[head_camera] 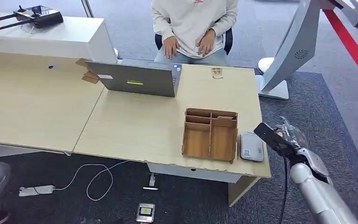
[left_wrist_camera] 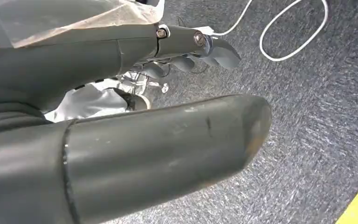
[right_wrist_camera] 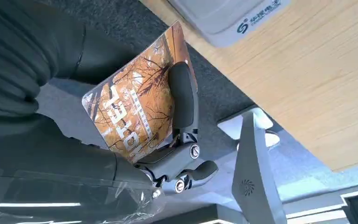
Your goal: Pass the card to the sensor for recognition and then transmit it.
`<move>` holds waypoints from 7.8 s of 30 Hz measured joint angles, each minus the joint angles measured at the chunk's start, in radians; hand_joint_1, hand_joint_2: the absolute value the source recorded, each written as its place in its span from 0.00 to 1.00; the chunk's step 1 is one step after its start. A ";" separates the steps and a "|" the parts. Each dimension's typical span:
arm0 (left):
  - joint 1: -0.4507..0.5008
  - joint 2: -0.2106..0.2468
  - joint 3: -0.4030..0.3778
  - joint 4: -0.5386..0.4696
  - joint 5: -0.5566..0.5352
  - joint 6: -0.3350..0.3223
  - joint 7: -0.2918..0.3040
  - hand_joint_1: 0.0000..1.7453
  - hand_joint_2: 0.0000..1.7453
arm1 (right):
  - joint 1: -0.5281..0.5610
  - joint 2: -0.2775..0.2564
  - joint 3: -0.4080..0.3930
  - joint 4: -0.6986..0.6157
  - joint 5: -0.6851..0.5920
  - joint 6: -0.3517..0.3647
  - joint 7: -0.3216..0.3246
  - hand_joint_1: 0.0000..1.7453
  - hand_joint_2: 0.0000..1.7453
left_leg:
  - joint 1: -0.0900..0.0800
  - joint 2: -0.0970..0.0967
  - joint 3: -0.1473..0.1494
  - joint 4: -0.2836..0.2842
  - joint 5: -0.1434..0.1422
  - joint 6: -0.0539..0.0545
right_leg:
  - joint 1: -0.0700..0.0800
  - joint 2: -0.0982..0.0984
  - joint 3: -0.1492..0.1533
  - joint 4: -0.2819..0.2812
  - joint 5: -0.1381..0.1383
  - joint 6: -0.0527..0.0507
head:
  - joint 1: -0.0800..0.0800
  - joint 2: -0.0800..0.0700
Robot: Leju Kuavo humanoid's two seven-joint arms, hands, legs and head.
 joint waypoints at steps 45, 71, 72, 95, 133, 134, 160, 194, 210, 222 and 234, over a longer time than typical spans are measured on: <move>-0.009 -0.001 -0.005 0.000 -0.016 -0.012 0.006 0.00 0.00 | 0.076 0.058 0.034 -0.053 0.052 0.089 0.018 1.00 1.00 | 0.000 0.000 0.001 0.000 0.000 0.000 | 0.000 0.000 0.000 0.000 0.000 0.000 | 0.000 0.000; -0.007 0.001 -0.018 0.000 0.003 -0.005 -0.003 0.00 0.00 | -0.061 0.056 -0.027 -0.080 0.019 -0.053 -0.027 1.00 1.00 | 0.000 0.000 0.000 0.000 0.001 0.001 | 0.000 0.000 -0.001 0.000 0.002 0.000 | 0.000 0.000; -0.007 0.001 -0.018 0.000 0.004 -0.005 -0.003 0.00 0.00 | -0.076 0.055 -0.032 -0.082 0.018 -0.054 -0.033 1.00 1.00 | 0.000 0.000 0.000 0.000 0.001 0.001 | 0.000 0.000 -0.001 0.000 0.002 0.000 | 0.000 0.000; -0.042 -0.007 -0.024 0.000 -0.037 -0.027 -0.016 0.00 0.00 | -0.282 0.216 -0.018 0.041 0.096 -0.179 -0.224 1.00 1.00 | 0.001 0.000 -0.002 0.000 0.003 -0.001 | 0.001 0.000 -0.002 0.001 0.002 -0.001 | 0.000 0.000; -0.076 -0.008 -0.048 0.000 -0.055 -0.074 -0.048 0.00 0.00 | -0.424 0.365 0.045 0.423 0.128 -0.301 -0.291 0.00 1.00 | 0.001 0.000 -0.002 0.000 0.003 -0.001 | 0.001 0.000 -0.003 0.001 0.003 -0.001 | 0.000 0.000; -0.076 -0.008 -0.048 0.000 -0.054 -0.074 -0.048 0.00 0.00 | -0.430 0.358 0.043 0.421 0.116 -0.317 -0.295 0.00 1.00 | 0.001 0.000 -0.002 0.000 0.003 -0.001 | 0.001 0.000 -0.003 0.001 0.003 -0.001 | 0.000 0.000; -0.034 0.019 -0.045 0.000 0.011 -0.036 -0.043 0.00 0.00 | -0.211 0.149 -0.019 -0.136 -0.087 0.077 0.037 0.00 1.00 | 0.000 0.000 -0.002 0.000 0.002 0.000 | 0.001 0.000 -0.003 0.001 0.002 -0.001 | 0.000 0.000; -0.033 0.012 -0.041 0.000 -0.003 -0.011 -0.012 0.00 0.00 | -0.101 0.207 0.081 -0.292 0.048 0.083 -0.052 0.00 1.00 | 0.001 0.000 -0.003 0.000 0.003 -0.001 | 0.001 0.000 -0.003 0.001 0.002 -0.001 | 0.000 0.000; -0.035 0.011 -0.041 0.000 -0.004 -0.012 -0.014 0.00 0.00 | -0.098 0.243 0.143 -0.134 0.075 0.058 -0.039 0.00 1.00 | 0.001 0.000 -0.003 0.000 0.003 -0.001 | 0.001 0.000 -0.003 0.001 0.002 -0.001 | 0.000 0.000; -0.034 0.011 -0.041 0.000 -0.007 -0.012 -0.013 0.00 0.00 | -0.104 0.251 0.157 -0.055 0.099 0.004 -0.056 0.00 1.00 | 0.001 0.000 -0.003 0.000 0.003 -0.001 | 0.001 0.000 -0.003 0.001 0.002 -0.001 | 0.000 0.000; -0.029 0.011 -0.041 0.000 -0.006 -0.011 -0.014 0.00 0.00 | -0.118 0.257 0.160 0.034 0.104 -0.034 -0.076 0.00 1.00 | 0.001 0.000 -0.003 0.000 0.003 -0.001 | 0.001 0.000 -0.003 0.001 0.002 -0.001 | 0.000 0.000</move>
